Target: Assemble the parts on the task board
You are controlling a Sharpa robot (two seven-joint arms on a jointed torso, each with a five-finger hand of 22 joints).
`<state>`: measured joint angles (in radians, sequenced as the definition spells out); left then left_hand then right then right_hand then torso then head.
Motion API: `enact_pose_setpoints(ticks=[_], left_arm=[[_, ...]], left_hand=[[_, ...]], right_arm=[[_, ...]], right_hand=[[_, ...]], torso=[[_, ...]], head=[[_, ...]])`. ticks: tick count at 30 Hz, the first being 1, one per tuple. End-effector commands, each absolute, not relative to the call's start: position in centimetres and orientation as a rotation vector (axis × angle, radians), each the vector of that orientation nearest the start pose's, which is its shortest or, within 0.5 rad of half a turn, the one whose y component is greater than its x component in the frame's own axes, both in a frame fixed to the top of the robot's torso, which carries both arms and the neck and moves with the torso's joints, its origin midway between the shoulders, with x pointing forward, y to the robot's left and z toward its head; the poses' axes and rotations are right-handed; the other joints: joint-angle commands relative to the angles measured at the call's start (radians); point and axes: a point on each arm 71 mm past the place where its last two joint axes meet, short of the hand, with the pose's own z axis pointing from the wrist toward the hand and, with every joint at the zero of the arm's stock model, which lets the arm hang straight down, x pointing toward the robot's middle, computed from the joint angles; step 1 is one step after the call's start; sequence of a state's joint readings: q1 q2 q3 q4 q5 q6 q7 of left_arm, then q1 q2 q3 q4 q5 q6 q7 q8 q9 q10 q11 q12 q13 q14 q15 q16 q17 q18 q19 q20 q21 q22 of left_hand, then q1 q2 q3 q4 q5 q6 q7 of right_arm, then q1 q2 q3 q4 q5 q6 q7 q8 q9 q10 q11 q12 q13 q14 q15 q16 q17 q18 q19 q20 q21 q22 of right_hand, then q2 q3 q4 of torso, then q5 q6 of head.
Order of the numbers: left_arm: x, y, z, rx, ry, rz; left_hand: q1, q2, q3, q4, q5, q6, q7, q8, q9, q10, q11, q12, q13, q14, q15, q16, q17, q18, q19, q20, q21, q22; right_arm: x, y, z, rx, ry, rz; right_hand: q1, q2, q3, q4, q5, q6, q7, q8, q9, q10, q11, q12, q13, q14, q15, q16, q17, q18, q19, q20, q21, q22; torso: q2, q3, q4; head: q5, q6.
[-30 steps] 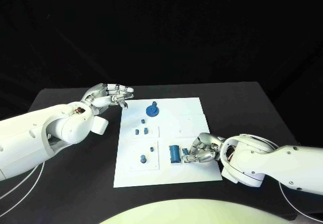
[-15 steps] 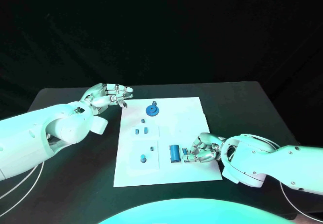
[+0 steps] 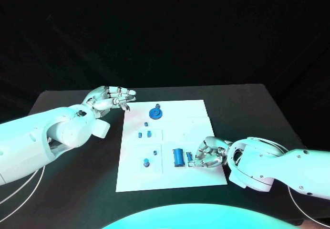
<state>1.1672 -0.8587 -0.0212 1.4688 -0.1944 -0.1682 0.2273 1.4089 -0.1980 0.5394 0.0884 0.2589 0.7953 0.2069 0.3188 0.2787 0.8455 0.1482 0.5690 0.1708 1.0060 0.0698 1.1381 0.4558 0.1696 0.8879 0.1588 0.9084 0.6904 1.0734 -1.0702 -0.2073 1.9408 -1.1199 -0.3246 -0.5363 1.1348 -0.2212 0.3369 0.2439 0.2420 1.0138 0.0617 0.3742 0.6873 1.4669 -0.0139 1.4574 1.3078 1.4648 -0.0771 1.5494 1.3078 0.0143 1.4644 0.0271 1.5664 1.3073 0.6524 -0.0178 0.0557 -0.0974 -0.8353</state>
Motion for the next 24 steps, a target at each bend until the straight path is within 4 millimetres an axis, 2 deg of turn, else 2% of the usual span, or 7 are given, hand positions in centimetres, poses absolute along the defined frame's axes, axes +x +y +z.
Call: enact_pose_setpoints(ticks=[1, 18, 24], left_arm=[[49.02, 22.12, -19.92, -0.995, 1.672, -1.478], [48.99, 22.13, -19.95, -0.997, 1.675, -1.476], [48.99, 22.12, -19.96, -0.997, 1.675, -1.476]], left_hand=[[-0.003, 0.002, -0.001, 0.006, 0.002, -0.006, 0.014, 0.005, -0.001, -0.008, 0.002, 0.004, -0.002, -0.005, 0.003, -0.003, -0.001, 0.015, 0.0, 0.006, -0.005, -0.001], [-0.004, 0.005, 0.0, 0.007, 0.002, -0.007, 0.014, 0.006, -0.001, -0.009, 0.003, 0.006, -0.003, -0.005, 0.003, -0.002, -0.002, 0.015, 0.0, 0.006, -0.006, -0.002], [-0.004, 0.005, 0.0, 0.007, 0.002, -0.007, 0.014, 0.006, -0.001, -0.009, 0.003, 0.006, -0.003, -0.005, 0.003, -0.002, -0.002, 0.015, 0.0, 0.006, -0.006, -0.002]], right_arm=[[34.04, -21.49, -27.6, 0.338, 2.271, 0.524], [34.63, -21.5, -27.82, 0.346, 2.25, 0.516], [34.82, -21.23, -27.96, 0.342, 2.253, 0.524]], right_hand=[[0.005, 0.0, -0.002, -0.004, -0.004, 0.007, -0.001, -0.006, -0.001, 0.06, 0.0, -0.002, 0.208, 0.096, -0.001, -0.001, 0.218, -0.014, 0.106, 0.0, 0.004, 0.263], [-0.002, 0.013, -0.007, 0.012, -0.019, 0.012, -0.001, -0.006, -0.002, 0.061, 0.0, -0.001, 0.208, 0.097, -0.001, 0.002, 0.223, -0.014, 0.106, 0.001, 0.004, 0.263], [-0.009, 0.011, -0.031, 0.032, -0.057, 0.014, -0.001, -0.008, -0.003, 0.061, 0.0, 0.0, 0.208, 0.098, -0.001, 0.002, 0.223, -0.014, 0.106, 0.001, 0.004, 0.263]], torso=[[0.0, -0.0001, 0.0003], [0.0, -0.0003, 0.0006], [0.0, -0.0008, 0.0004]], head=[[0.0, 0.0], [0.0, 0.001], [0.001, 0.0]])
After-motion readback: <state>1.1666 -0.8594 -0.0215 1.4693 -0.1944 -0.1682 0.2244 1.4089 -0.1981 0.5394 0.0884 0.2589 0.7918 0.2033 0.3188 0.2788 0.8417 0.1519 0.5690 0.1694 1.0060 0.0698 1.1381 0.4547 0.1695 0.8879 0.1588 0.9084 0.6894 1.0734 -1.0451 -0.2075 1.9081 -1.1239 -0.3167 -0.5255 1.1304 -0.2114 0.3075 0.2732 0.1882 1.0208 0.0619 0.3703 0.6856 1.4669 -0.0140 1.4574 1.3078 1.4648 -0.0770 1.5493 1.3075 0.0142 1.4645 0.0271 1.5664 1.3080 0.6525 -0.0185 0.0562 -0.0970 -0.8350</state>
